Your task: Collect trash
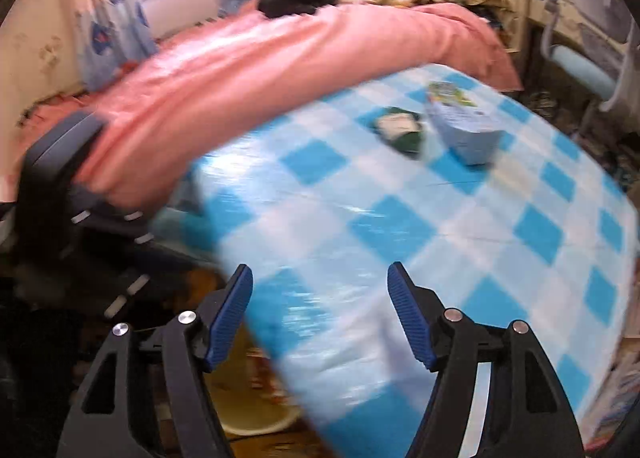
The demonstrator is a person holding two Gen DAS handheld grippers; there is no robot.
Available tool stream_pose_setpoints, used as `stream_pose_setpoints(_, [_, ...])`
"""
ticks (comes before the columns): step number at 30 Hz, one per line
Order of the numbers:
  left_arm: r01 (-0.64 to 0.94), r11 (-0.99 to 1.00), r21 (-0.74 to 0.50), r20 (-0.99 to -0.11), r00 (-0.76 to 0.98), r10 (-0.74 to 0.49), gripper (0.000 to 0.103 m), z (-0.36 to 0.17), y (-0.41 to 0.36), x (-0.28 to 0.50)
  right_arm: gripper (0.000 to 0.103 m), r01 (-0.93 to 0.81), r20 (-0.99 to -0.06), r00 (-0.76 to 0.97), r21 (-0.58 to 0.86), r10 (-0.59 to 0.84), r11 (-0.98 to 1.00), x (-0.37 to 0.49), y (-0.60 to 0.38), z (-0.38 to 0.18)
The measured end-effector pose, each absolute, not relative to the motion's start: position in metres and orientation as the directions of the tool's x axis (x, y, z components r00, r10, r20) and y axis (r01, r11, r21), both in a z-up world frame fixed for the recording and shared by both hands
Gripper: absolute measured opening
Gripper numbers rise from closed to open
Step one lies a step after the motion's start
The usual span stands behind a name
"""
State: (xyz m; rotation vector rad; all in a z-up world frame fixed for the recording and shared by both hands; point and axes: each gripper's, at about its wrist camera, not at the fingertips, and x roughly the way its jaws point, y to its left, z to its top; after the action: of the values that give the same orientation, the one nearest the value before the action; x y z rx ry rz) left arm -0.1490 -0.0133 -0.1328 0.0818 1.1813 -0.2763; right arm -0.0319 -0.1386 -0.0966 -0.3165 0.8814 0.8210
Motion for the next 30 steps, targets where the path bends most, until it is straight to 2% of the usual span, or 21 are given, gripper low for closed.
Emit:
stream_pose_setpoints(3, [0.232,0.971,-0.054,-0.893,0.425,-0.151,0.054,-0.119,-0.009,-0.144,0.072,-0.744,-0.802,0.378,0.034,0.462,0.667,-0.011,-0.139,-0.102])
stream_pose_setpoints(5, [0.165,0.983,-0.078,-0.865,0.479,-0.149,0.055,-0.106,0.005,-0.131,0.072,-0.749,-0.812,0.375,0.019,0.447,0.663,0.001,-0.134,-0.108])
stream_pose_setpoints(9, [0.032,0.994,-0.108,-0.799,0.591,-0.106,0.066,-0.078,0.031,-0.098,0.072,-0.766,-0.821,0.362,0.009,0.442,0.643,0.018,-0.133,-0.111])
stream_pose_setpoints(13, [-0.025,0.991,-0.131,-0.76,0.644,-0.085,0.067,-0.059,0.044,-0.059,0.076,-0.798,-0.838,0.34,-0.016,0.427,0.602,0.035,-0.121,-0.121])
stream_pose_setpoints(20, [-0.089,0.974,-0.209,-0.732,0.675,-0.096,0.068,-0.046,0.059,-0.015,0.095,-0.84,-0.849,0.273,0.018,0.452,0.542,0.055,-0.111,-0.139])
stream_pose_setpoints(24, [-0.084,0.971,-0.223,-0.722,0.684,-0.107,0.071,-0.043,0.06,-0.008,0.096,-0.866,-0.812,0.277,0.021,0.513,0.5,0.057,-0.112,-0.141])
stream_pose_setpoints(30, [-0.08,0.96,-0.267,-0.716,0.683,-0.142,0.071,-0.041,0.061,-0.004,0.097,-0.867,-0.813,0.273,0.023,0.514,0.497,0.059,-0.11,-0.14])
